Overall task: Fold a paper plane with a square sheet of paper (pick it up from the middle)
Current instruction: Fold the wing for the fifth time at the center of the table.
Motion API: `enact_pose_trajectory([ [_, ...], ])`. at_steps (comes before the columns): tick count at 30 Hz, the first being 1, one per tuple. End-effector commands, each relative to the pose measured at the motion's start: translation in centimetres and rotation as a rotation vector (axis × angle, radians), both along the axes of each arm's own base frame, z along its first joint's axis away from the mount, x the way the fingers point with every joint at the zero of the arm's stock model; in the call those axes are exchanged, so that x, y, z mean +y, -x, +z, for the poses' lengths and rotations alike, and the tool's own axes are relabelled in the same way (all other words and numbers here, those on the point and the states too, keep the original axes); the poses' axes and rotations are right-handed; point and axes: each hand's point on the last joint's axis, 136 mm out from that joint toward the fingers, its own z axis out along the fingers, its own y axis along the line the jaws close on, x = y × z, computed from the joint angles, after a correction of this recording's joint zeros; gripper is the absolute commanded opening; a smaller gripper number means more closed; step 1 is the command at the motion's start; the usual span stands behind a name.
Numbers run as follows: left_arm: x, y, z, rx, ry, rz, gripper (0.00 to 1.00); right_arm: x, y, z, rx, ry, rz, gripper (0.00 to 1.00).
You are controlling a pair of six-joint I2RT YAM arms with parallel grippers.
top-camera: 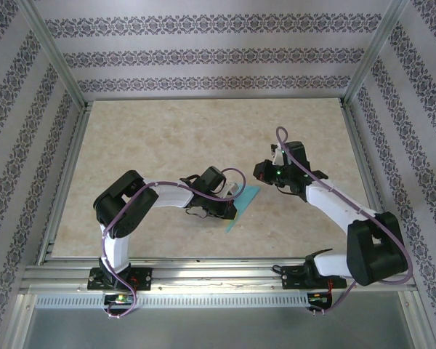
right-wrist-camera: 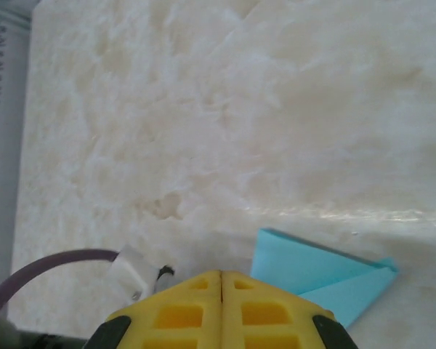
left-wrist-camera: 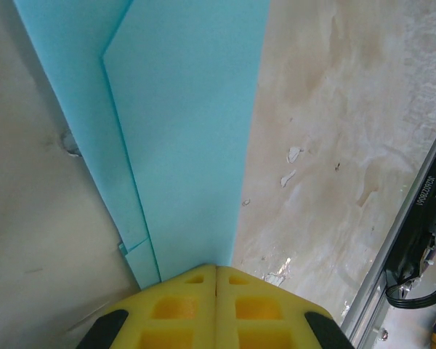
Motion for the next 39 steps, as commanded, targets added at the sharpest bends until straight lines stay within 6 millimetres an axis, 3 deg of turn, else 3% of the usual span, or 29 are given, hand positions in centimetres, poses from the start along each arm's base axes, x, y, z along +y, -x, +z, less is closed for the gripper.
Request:
enact_pose_trajectory([
  [1,4.8,3.4,-5.5,0.131,-0.26,0.041,0.0,1.0,2.7,-4.1,0.148,-0.028,0.06,0.03],
  [7,4.8,3.2,-5.3,0.123,-0.261,0.05,0.0,4.2,4.4,-5.0,0.192,-0.071,0.162,0.04],
  [14,4.8,3.3,-5.4,0.126,-0.262,0.044,0.0,5.4,4.0,-7.0,0.261,-0.085,0.165,0.04],
  [18,4.8,3.2,-5.2,0.122,-0.267,0.037,0.0,4.0,4.1,-9.8,0.32,0.003,0.122,0.01],
  [24,4.5,3.0,-4.6,0.112,-0.251,0.039,0.0,1.9,4.7,-12.4,0.364,0.074,0.077,0.0],
  [28,3.1,2.3,-2.3,0.068,-0.165,0.028,0.0,1.4,5.3,-13.8,0.397,0.074,0.076,0.0],
  [34,-0.5,-0.4,3.1,-0.026,0.047,0.068,0.0,1.8,5.5,-13.6,0.39,0.052,0.094,0.01],
  [39,-2.3,-1.6,3.5,-0.006,0.114,0.094,0.01,1.9,5.2,-13.2,0.376,0.052,0.09,0.02],
])
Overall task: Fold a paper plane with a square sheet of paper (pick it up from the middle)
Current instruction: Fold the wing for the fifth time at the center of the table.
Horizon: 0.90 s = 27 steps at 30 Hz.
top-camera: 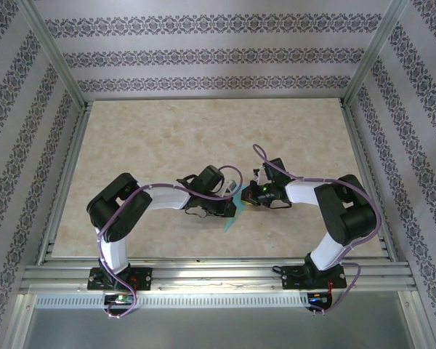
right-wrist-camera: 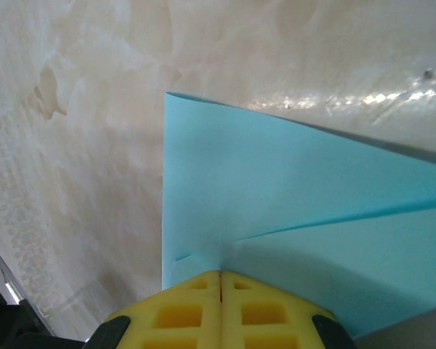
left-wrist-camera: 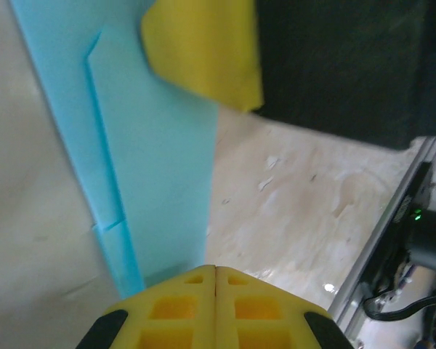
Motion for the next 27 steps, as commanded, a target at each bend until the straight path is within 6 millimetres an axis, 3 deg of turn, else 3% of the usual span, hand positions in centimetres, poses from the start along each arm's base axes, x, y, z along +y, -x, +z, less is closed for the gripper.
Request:
enact_pose_trajectory([
  [1,-2.1,-1.1,1.1,0.005,0.078,0.015,0.01,-1.8,0.9,-2.6,0.042,0.104,-0.026,0.02],
  [7,-1.6,-0.2,-1.3,0.079,0.021,0.013,0.05,-1.9,0.9,-2.7,0.042,0.109,-0.029,0.02],
  [13,0.9,2.8,-3.6,0.131,-0.091,-0.014,0.05,-2.5,1.1,-3.4,0.055,0.134,-0.034,0.01],
  [24,4.9,9.1,-3.7,0.151,-0.18,-0.147,0.08,-3.1,1.0,-3.5,0.056,0.157,-0.044,0.01],
  [27,5.5,9.4,-3.2,0.126,-0.214,-0.181,0.08,-3.0,0.9,-3.4,0.053,0.153,-0.044,0.01],
])
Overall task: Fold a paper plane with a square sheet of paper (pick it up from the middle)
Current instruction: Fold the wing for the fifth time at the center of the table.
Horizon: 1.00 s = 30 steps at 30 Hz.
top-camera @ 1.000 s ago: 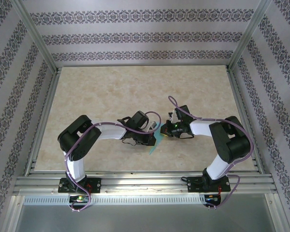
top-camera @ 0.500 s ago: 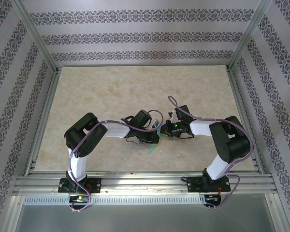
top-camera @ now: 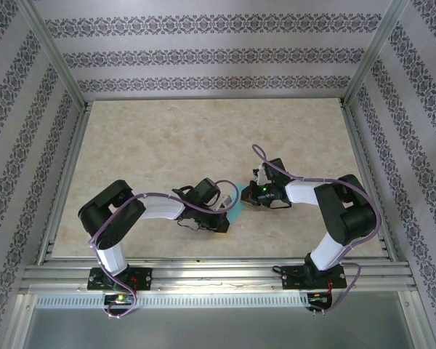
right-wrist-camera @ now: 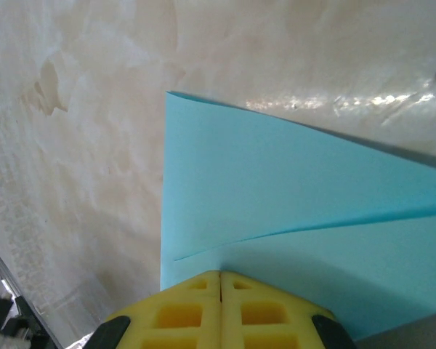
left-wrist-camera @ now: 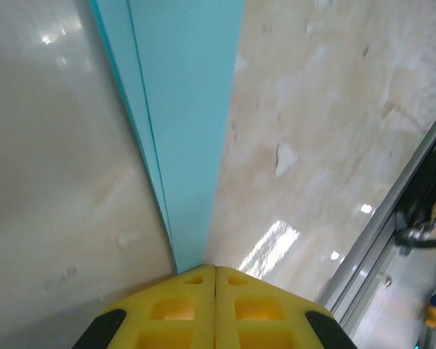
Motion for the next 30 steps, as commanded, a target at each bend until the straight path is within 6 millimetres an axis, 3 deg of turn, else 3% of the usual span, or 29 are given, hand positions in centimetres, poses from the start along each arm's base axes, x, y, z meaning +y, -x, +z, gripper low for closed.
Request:
enact_pose_trajectory([
  [1,2.5,2.8,-0.8,0.033,-0.12,-0.083,0.08,-3.0,0.8,-3.2,0.06,0.147,-0.058,0.01],
  [9,-1.1,-3.7,6.5,-0.208,0.049,0.031,0.09,-2.3,0.9,-3.0,0.056,0.13,-0.046,0.01],
  [12,-2.0,-6.1,7.9,-0.24,0.112,0.09,0.09,-2.0,1.0,-2.8,0.051,0.121,-0.04,0.01],
  [19,-3.1,-9.0,6.4,-0.228,0.086,0.176,0.05,-2.0,0.7,-2.5,0.045,0.139,-0.051,0.02],
  [24,-3.7,-10.5,5.2,-0.221,0.081,0.237,0.04,-0.9,0.6,-1.7,0.028,0.099,-0.058,0.02],
  [30,-3.6,-11.0,3.3,-0.18,0.01,0.253,0.02,-0.7,0.4,-2.3,0.034,0.111,-0.045,0.02],
])
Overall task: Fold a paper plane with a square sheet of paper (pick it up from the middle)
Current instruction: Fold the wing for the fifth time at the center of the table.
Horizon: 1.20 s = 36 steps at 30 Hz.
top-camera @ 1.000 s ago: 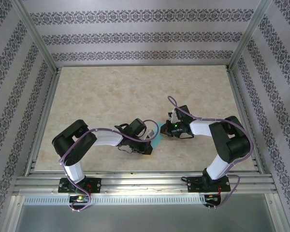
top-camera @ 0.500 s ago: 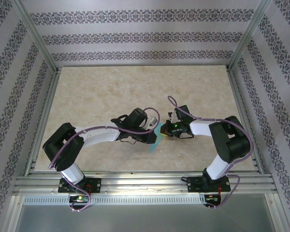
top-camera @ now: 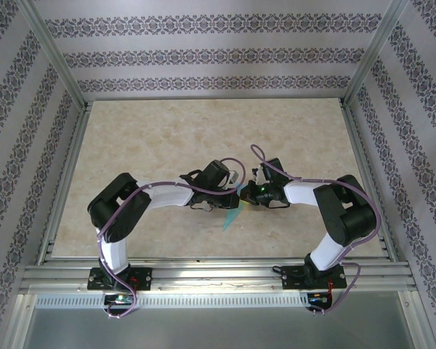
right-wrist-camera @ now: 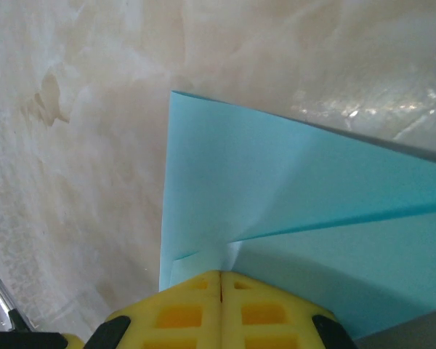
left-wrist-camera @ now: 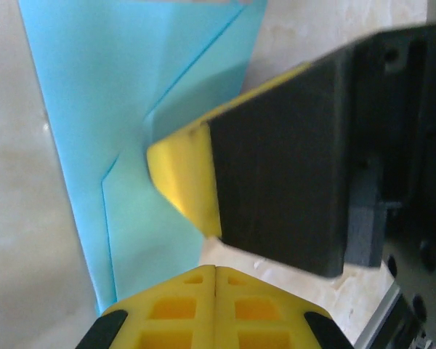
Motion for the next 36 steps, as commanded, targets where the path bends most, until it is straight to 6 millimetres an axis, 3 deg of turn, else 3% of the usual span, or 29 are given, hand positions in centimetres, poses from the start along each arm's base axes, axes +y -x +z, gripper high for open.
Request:
enact_pose_trajectory([
  [1,-0.2,-1.1,0.0,0.01,-0.001,0.04,0.01,-1.0,0.6,-2.4,0.05,0.085,-0.023,0.02],
  [13,0.8,-0.8,-2.4,0.072,-0.07,0.069,0.0,-0.5,0.3,-0.9,0.023,0.053,0.006,0.02],
  [24,2.6,1.0,-5.0,0.143,-0.133,0.069,0.0,-0.1,-0.2,0.5,-0.01,0.016,0.02,0.04],
  [28,2.9,1.2,-5.4,0.148,-0.14,0.074,0.0,0.4,-0.6,2.0,-0.035,-0.022,0.035,0.05],
  [36,3.0,1.4,-5.4,0.147,-0.132,0.067,0.0,-2.5,-1.2,5.1,-0.152,0.021,-0.045,0.07],
])
